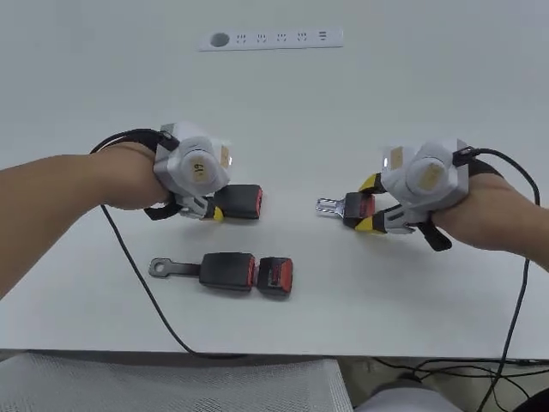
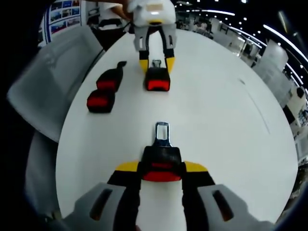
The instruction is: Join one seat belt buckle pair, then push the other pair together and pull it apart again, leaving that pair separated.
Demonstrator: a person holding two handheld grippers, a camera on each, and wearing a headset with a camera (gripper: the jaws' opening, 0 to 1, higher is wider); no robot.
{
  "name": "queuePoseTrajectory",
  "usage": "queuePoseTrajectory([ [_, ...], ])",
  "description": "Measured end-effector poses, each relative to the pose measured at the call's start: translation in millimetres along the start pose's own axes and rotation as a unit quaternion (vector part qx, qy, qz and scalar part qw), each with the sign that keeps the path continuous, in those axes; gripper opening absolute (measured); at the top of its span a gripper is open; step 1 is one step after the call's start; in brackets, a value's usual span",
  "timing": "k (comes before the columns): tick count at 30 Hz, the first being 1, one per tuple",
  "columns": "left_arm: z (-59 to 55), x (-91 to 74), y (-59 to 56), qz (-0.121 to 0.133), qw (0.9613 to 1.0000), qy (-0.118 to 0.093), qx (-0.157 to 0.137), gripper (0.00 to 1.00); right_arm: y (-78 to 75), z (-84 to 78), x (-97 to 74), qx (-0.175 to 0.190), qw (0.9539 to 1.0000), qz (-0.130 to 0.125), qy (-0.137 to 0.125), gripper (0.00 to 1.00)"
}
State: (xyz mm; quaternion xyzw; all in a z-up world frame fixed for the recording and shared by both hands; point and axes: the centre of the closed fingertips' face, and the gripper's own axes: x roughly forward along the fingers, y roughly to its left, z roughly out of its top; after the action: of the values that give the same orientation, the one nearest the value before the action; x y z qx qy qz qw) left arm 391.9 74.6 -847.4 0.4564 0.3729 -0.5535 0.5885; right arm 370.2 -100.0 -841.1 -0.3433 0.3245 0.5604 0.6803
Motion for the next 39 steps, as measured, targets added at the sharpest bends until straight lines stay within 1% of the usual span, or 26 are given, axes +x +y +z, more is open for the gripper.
queuePoseTrajectory([
  [6, 0.1, 0.2, -0.8, 0.001, 1.0000, 0.004, 0.006, 0.31, 3.1, 20.3, 13.8, -0.008, 0.9999, 0.002, -0.006, 0.32],
  [9, -0.1, 0.1, -0.9, -0.001, 1.0000, 0.003, 0.006, 0.31, 3.6, 30.1, 20.1, -0.010, 0.9999, 0.000, -0.006, 0.32],
  [14, -0.6, 0.5, -0.7, -0.003, 1.0000, 0.004, 0.005, 0.31, -2.0, 39.5, 30.8, -0.011, 0.9999, -0.003, -0.004, 0.32],
  [18, -0.6, 0.4, -1.1, -0.004, 1.0000, 0.004, 0.006, 0.31, -3.1, 48.5, 38.3, -0.013, 0.9999, 0.002, -0.004, 0.32],
  [23, -1.4, 1.0, -0.5, -0.004, 1.0000, 0.005, 0.003, 0.31, -4.4, 54.6, 44.6, -0.009, 0.9999, 0.012, -0.004, 0.32],
  [27, -1.3, 0.8, -0.7, -0.003, 1.0000, 0.004, 0.001, 0.31, -2.1, 57.1, 46.7, -0.006, 0.9997, 0.023, -0.002, 0.32],
  [34, -1.5, 0.6, -0.6, -0.001, 1.0000, 0.008, 0.000, 0.31, -2.0, 61.3, 49.1, -0.015, 0.9996, 0.024, 0.003, 0.32],
  [36, -1.6, 0.1, -0.5, 0.002, 0.9999, 0.005, -0.009, 0.31, -1.8, 64.3, 50.8, -0.016, 0.9996, 0.025, 0.000, 0.32],
  [39, -1.6, -0.7, -1.0, 0.004, 0.9999, 0.001, -0.011, 0.31, -1.0, 68.8, 53.6, -0.019, 0.9995, 0.026, -0.003, 0.32],
])
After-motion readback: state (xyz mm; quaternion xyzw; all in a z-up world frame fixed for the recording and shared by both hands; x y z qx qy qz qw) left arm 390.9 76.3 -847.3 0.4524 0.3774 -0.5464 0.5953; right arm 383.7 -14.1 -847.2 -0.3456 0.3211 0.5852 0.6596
